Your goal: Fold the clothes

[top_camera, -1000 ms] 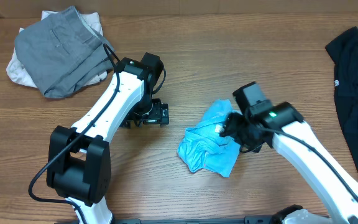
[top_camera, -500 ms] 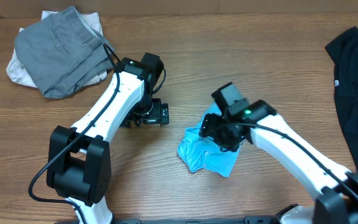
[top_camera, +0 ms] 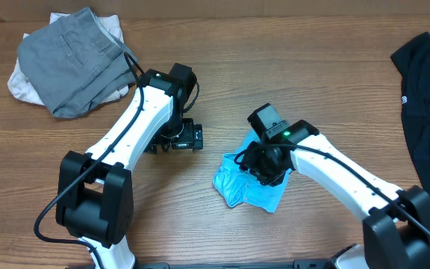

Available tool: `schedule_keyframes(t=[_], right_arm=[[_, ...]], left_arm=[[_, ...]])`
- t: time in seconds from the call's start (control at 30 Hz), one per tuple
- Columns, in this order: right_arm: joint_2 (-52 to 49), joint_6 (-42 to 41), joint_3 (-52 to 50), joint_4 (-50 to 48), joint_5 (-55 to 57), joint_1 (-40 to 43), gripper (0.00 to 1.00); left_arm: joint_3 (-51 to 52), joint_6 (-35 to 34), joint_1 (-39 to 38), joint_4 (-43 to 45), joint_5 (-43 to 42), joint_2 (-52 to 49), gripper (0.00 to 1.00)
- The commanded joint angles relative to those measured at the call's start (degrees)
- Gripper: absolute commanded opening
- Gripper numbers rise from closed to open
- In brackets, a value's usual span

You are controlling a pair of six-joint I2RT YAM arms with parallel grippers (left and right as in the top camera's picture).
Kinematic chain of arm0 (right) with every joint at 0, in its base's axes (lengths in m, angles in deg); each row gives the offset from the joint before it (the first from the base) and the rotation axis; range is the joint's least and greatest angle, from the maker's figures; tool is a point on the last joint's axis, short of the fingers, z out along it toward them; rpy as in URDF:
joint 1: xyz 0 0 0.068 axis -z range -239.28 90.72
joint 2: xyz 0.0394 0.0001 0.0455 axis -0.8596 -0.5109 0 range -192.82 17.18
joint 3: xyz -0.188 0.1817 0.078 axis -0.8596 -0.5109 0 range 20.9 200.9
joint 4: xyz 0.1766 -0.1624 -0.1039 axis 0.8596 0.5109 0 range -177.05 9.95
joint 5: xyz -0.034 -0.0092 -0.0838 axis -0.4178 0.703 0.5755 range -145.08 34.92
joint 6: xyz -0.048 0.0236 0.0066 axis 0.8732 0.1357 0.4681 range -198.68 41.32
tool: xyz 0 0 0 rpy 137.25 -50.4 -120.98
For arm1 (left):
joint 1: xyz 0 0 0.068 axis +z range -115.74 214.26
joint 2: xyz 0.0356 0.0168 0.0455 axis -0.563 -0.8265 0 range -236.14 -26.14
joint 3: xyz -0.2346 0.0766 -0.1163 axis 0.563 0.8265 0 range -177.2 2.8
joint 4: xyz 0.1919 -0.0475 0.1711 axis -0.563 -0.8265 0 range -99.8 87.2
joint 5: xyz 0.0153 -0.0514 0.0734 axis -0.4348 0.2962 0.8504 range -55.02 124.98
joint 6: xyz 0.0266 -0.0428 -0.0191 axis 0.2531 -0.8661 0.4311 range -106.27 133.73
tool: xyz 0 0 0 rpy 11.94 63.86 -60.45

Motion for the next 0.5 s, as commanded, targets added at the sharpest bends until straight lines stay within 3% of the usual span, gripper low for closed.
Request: schedule_keyframes(t=[0.0, 0.17, 0.33, 0.47], right_arm=[[-1.5, -0.6, -0.7, -0.1, 0.5, -1.4, 0.50], [-1.5, -0.5, -0.7, 3.0, 1.6, -1.5, 0.36], [-1.5, -0.5, -0.7, 5.7, 3.5, -1.5, 0.11], [-1.4, -0.6, -0.7, 8.6, 4.9, -1.5, 0.06]], left_arm=[[0.3, 1.2, 0.1, 0.0, 0.2, 0.2, 1.00], [0.3, 1.2, 0.1, 0.0, 0.2, 0.2, 1.00], [0.3, 1.2, 0.1, 0.0, 0.2, 0.2, 1.00], [0.3, 1.4, 0.1, 0.0, 0.2, 0.2, 1.00]])
